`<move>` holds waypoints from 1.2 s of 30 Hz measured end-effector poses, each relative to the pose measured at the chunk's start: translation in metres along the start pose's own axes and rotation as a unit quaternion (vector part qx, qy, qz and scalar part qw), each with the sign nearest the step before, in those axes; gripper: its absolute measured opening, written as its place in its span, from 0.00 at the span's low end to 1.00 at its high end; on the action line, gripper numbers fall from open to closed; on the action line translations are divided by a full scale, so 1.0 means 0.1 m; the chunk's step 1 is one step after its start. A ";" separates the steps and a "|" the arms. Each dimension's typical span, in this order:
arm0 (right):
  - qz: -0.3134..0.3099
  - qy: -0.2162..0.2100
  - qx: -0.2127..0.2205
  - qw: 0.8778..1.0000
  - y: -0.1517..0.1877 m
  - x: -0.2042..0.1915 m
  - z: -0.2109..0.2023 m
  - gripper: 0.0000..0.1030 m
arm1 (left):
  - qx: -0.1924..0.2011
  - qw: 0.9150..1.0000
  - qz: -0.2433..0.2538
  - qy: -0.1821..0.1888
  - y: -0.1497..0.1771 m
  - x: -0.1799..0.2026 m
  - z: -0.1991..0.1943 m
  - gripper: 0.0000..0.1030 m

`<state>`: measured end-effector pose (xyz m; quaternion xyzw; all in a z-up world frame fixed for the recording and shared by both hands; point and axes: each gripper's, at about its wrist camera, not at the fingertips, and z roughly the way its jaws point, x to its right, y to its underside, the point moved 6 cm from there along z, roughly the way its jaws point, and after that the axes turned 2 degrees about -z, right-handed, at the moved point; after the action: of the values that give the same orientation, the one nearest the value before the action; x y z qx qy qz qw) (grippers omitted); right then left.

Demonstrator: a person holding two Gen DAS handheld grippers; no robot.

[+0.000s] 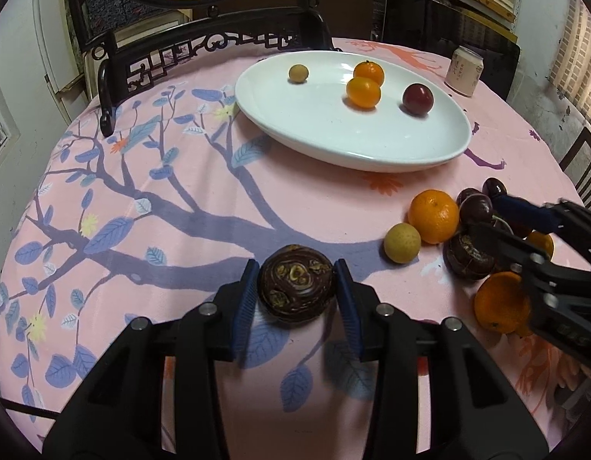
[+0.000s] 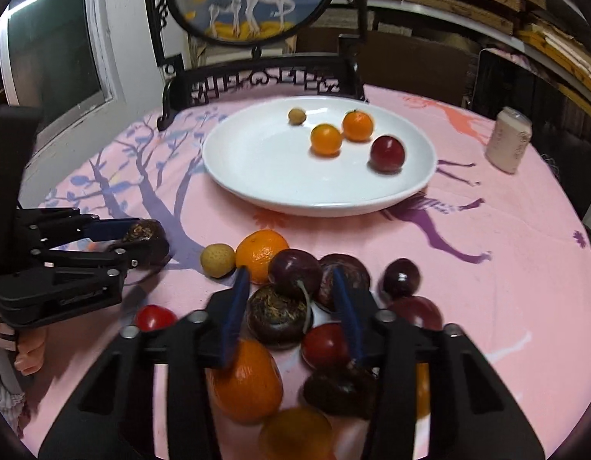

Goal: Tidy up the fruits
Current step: 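Carry the mangosteen and dark plum onto the plate and release both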

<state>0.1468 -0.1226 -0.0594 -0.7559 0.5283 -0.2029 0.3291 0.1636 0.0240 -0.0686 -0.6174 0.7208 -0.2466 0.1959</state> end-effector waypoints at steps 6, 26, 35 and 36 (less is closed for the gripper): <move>0.007 -0.004 0.005 1.000 0.04 0.03 0.02 0.28 | -0.008 1.000 0.014 -0.001 0.02 0.06 0.06 0.39; 0.101 -0.033 0.065 0.992 -0.78 0.54 -0.04 0.29 | 0.053 0.999 0.004 -0.012 -0.96 0.28 0.07 0.40; 0.101 -0.029 0.053 0.993 -0.69 0.69 0.01 0.53 | 0.051 0.999 -0.018 0.003 -0.95 0.06 0.15 0.55; 0.105 -0.026 0.061 0.992 -0.69 0.71 -0.06 0.53 | 0.054 0.998 -0.016 -0.003 -0.94 0.05 0.13 0.57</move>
<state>0.2142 -0.1752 -0.0093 -0.6795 0.5829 -0.1790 0.4080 0.2446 0.0069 -0.0229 -0.6180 0.6961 -0.2865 0.2269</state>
